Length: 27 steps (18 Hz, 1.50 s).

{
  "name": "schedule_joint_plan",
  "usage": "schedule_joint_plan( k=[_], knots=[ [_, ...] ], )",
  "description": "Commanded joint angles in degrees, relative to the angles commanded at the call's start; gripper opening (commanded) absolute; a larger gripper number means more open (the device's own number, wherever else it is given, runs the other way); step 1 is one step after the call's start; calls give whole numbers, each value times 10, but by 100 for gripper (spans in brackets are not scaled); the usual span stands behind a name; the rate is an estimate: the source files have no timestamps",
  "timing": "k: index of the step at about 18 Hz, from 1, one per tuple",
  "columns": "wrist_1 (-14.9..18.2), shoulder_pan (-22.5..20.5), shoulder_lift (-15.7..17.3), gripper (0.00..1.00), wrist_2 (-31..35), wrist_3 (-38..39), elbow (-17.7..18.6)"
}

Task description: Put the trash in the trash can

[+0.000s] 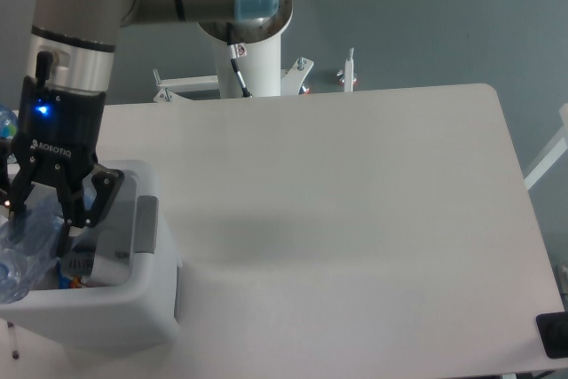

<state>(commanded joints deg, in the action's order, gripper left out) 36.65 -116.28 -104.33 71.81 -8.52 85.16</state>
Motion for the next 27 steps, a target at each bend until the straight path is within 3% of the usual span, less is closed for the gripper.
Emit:
schedule_joint_plan(
  k=[2,11,15,19,24,27],
  knots=[
    [0,0,1,98,0,-4,0],
    [1,-28,20,100,3,-2,-2],
    [1,-110,33,100,4,-4,-4],
    [3,-201,25,100,7,-21,-23],
    [9,-292,22,100,34,-143,-20],
    [29,-344,27,100,35,-234,-10]
  ],
)
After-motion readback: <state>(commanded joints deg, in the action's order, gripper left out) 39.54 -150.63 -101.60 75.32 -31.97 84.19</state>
